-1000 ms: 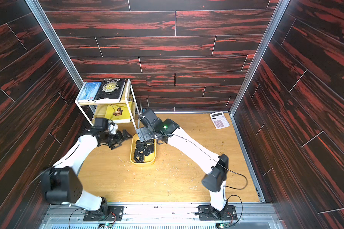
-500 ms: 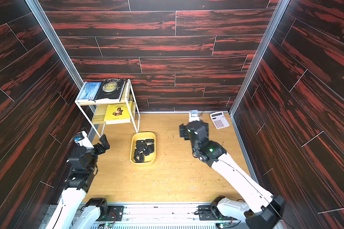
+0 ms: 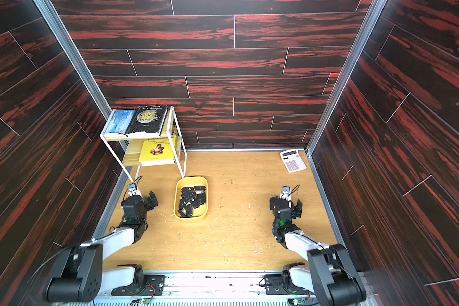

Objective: Place the car key into the storage box
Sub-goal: Reset both arms

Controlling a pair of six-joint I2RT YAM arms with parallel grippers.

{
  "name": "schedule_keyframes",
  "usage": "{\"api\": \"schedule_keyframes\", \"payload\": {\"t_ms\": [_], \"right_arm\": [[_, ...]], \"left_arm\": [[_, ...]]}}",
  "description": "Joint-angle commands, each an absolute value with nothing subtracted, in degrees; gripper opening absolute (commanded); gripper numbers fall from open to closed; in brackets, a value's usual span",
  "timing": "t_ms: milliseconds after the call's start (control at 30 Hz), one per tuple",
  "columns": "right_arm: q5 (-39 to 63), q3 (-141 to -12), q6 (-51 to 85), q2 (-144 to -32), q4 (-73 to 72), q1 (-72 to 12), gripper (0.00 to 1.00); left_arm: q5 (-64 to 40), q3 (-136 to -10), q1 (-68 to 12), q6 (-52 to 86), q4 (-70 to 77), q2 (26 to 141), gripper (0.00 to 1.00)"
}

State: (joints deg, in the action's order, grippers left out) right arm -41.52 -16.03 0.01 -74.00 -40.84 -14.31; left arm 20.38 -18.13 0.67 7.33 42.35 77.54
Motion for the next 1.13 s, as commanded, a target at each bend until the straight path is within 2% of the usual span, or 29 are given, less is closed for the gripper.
{"api": "schedule_keyframes", "payload": {"t_ms": [0, 100, 133, 167, 200, 233, 300, 333, 400, 433, 500, 567, 633, 767, 1100], "right_arm": [[-38.6, -14.8, -3.8, -80.0, -61.8, -14.0, 0.99], [-34.7, -14.4, -7.4, -84.5, -71.7, -13.5, 0.99], [-33.3, -15.4, -6.9, -85.1, -70.7, -13.3, 0.99], [-31.8, -15.7, -4.6, -85.3, -70.0, -13.2, 0.99], [-26.1, -13.7, -5.4, -87.0, -74.1, -12.5, 0.99], [-25.8, -11.7, -6.4, -91.0, -81.3, -12.6, 0.99], [-27.4, -7.1, -9.0, -100.1, -106.2, -12.9, 0.99], [-28.1, -7.6, -9.2, -98.7, -103.6, -13.7, 0.99], [-27.5, -12.7, -5.8, -91.9, -81.9, -13.0, 0.99], [-26.5, -13.4, -5.3, -91.6, -79.1, -12.4, 0.99], [-27.4, -11.1, -7.0, -94.9, -89.6, -12.6, 0.99], [-30.8, -10.1, -7.3, -94.3, -91.1, -13.7, 0.99], [-29.1, -9.4, -8.4, -94.6, -92.6, -14.0, 0.99], [-33.3, -14.2, -5.1, -93.9, -82.3, -13.2, 0.99], [-32.7, -14.6, -5.2, -94.5, -82.5, -12.9, 0.99]], "left_arm": [[23.8, -15.8, 0.9, 9.3, 58.5, 82.9, 1.0], [22.1, -16.4, 1.2, 6.5, 71.7, 93.0, 1.0], [20.6, -17.7, 1.2, 6.7, 67.2, 91.8, 1.0], [20.6, -20.1, 1.2, 8.1, 56.3, 88.7, 1.0], [20.8, -22.2, 1.3, 9.0, 49.2, 87.1, 1.0], [21.4, -22.4, 1.4, 9.1, 50.8, 88.3, 1.0], [22.6, -20.0, 1.5, 7.6, 62.8, 91.8, 1.0], [22.1, -20.2, 1.4, 7.9, 61.1, 91.2, 1.0], [21.2, -21.7, 1.5, 8.5, 54.5, 89.6, 1.0], [21.2, -21.7, 1.5, 8.4, 54.7, 89.7, 1.0], [22.0, -20.8, 1.5, 7.7, 60.1, 91.4, 1.0], [21.2, -21.0, 1.4, 7.9, 57.8, 90.6, 1.0], [21.0, -21.0, 1.4, 7.8, 57.8, 90.6, 1.0], [21.2, -21.0, 1.4, 7.8, 58.5, 90.9, 1.0], [21.8, -20.8, 1.5, 7.6, 59.8, 91.1, 1.0]]}}
